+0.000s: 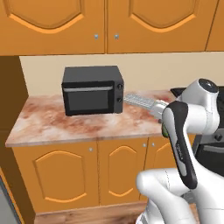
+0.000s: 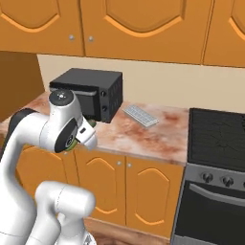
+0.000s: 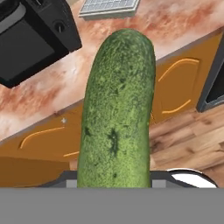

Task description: Place the broccoli and cucumber inside the fridge drawer. Close the drawer after placing the vegetables.

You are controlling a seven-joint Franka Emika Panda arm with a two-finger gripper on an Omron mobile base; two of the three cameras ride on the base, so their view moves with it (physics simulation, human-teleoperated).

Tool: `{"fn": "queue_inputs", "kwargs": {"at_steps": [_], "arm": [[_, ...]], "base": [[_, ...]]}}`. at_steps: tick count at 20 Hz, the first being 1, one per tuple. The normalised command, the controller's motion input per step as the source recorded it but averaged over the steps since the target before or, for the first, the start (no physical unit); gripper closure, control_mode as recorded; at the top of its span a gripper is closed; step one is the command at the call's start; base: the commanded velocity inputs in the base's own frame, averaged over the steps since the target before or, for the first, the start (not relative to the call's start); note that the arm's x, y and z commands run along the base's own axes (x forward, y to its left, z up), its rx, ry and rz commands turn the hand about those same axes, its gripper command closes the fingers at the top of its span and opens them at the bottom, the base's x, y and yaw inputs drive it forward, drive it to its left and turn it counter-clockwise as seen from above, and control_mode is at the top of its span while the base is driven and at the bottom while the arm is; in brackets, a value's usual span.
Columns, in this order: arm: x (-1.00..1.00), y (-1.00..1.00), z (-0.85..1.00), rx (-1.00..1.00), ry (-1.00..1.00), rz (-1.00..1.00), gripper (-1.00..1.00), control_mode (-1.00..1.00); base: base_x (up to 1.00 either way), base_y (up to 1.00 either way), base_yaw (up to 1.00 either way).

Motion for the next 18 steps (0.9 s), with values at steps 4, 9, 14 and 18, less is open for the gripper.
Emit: {"fn": "queue_inputs", "kwargs": {"at_steps": [4,9,14,18], "arm": [[0.00,0.00,0.00,0.00,0.00,0.00,1.00,1.00],[0.00,0.00,0.00,0.00,0.00,0.00,1.00,1.00],[0.00,0.00,0.00,0.00,0.00,0.00,1.00,1.00],[0.00,0.00,0.00,0.00,0.00,0.00,1.00,1.00]], "base": [[-0.85,0.33,0.33],[-0.69,0.51,0.40],[-0.40,0.82,0.45],[-0.05,1.00,0.42]]}}
